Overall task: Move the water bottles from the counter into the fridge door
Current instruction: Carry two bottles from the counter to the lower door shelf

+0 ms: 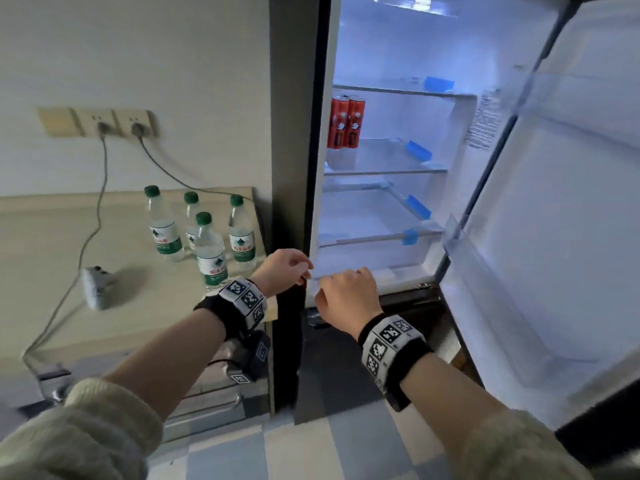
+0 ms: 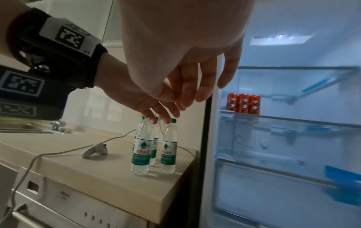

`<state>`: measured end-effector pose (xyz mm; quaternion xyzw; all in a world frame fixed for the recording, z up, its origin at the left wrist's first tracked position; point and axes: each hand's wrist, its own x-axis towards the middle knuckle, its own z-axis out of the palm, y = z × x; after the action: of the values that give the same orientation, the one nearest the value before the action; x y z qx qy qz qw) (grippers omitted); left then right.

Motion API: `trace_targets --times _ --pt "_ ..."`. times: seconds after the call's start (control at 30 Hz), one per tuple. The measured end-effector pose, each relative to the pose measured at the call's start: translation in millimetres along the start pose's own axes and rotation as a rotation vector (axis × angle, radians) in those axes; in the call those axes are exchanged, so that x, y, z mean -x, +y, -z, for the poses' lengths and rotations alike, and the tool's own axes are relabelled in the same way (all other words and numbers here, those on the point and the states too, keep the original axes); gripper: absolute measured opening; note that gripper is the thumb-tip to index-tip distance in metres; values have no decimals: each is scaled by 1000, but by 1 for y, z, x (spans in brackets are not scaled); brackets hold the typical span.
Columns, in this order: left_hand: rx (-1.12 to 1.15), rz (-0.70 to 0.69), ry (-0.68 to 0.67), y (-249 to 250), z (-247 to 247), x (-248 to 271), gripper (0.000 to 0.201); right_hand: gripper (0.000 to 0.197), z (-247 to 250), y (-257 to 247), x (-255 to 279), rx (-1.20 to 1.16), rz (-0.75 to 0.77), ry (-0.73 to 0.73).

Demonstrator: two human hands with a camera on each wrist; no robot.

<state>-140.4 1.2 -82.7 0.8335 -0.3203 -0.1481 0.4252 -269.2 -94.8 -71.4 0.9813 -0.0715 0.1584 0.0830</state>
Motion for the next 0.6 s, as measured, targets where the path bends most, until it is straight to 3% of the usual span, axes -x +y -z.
trace_targets --times 0.2,0.3,0.33,0.43,0.5,0.6 --pt "-38 118 164 -77 72 5 23 26 -32 -69 -81 -248 46 -46" --pt "5 193 331 -108 97 5 8 25 -55 -96 -117 -334 -6 -90" --pt "-20 211 388 -117 104 6 13 25 -63 -102 -127 -356 -21 -121" --pt "-51 270 478 -140 117 3 55 28 -79 -112 -155 -400 -104 -252" --pt "-12 327 471 -153 118 -2 77 35 -87 -111 -170 -438 -161 -325" --pt "132 433 420 -162 113 -16 94 42 -99 -105 -193 -534 -248 -372"
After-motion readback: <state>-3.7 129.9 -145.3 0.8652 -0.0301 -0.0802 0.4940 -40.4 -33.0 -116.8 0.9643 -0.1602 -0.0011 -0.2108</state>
